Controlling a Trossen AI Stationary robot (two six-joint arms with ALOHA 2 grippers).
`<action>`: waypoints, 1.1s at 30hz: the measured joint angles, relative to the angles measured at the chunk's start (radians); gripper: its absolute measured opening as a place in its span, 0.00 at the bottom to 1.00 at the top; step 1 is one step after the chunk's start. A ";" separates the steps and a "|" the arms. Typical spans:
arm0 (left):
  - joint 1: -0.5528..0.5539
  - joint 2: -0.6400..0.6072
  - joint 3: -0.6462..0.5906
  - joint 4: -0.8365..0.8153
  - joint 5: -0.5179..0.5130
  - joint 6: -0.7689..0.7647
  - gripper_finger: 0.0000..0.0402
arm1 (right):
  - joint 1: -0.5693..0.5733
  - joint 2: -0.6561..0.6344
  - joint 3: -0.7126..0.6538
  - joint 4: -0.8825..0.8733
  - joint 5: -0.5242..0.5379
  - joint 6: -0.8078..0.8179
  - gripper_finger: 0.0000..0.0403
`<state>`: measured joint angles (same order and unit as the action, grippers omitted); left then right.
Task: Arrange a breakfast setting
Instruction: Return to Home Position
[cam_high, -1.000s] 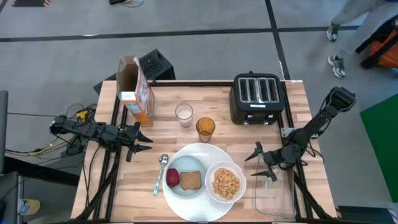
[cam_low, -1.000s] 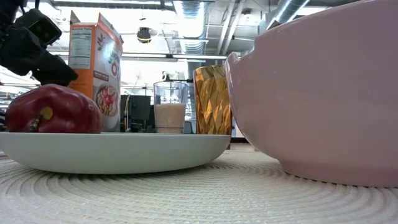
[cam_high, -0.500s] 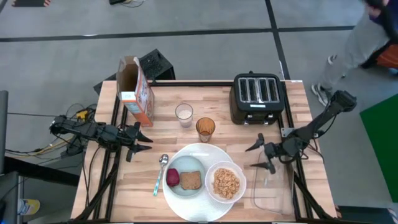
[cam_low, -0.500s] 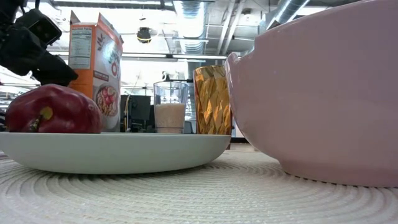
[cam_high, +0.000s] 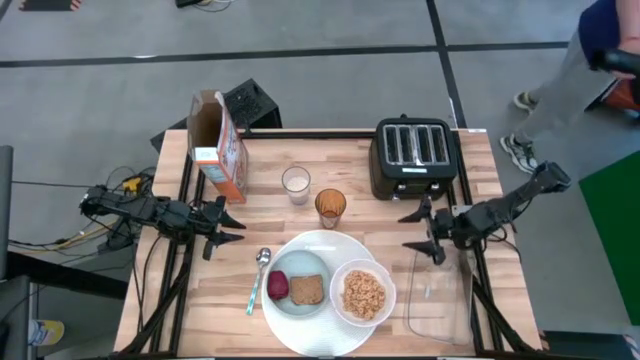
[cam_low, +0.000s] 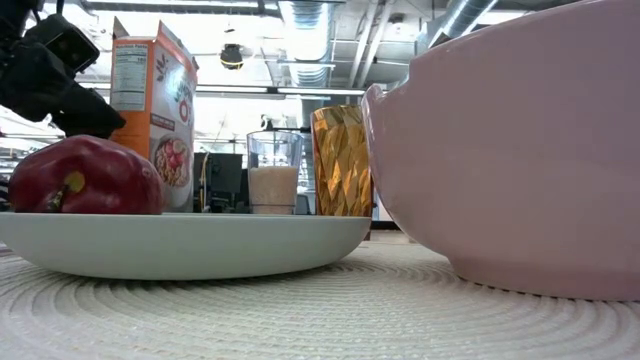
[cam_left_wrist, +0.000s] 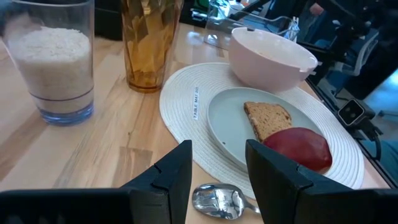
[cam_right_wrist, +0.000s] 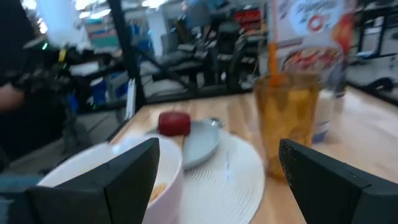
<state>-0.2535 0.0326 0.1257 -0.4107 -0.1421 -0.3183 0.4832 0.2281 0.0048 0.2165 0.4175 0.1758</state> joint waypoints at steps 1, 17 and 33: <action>0.000 0.000 0.000 0.000 0.000 0.000 0.34 | -0.014 -0.016 0.000 0.000 0.000 0.000 0.88; 0.065 -0.001 -0.002 0.005 -0.001 0.000 0.34 | -0.249 -0.204 0.000 -0.002 0.002 0.000 0.88; 0.071 -0.029 -0.018 0.084 -0.001 0.000 0.34 | -0.296 -0.227 0.000 -0.075 0.003 0.000 0.88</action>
<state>-0.1821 0.0036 0.1081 -0.3264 -0.1432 -0.3183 0.1871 0.0010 0.0044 0.1412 0.4206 0.1759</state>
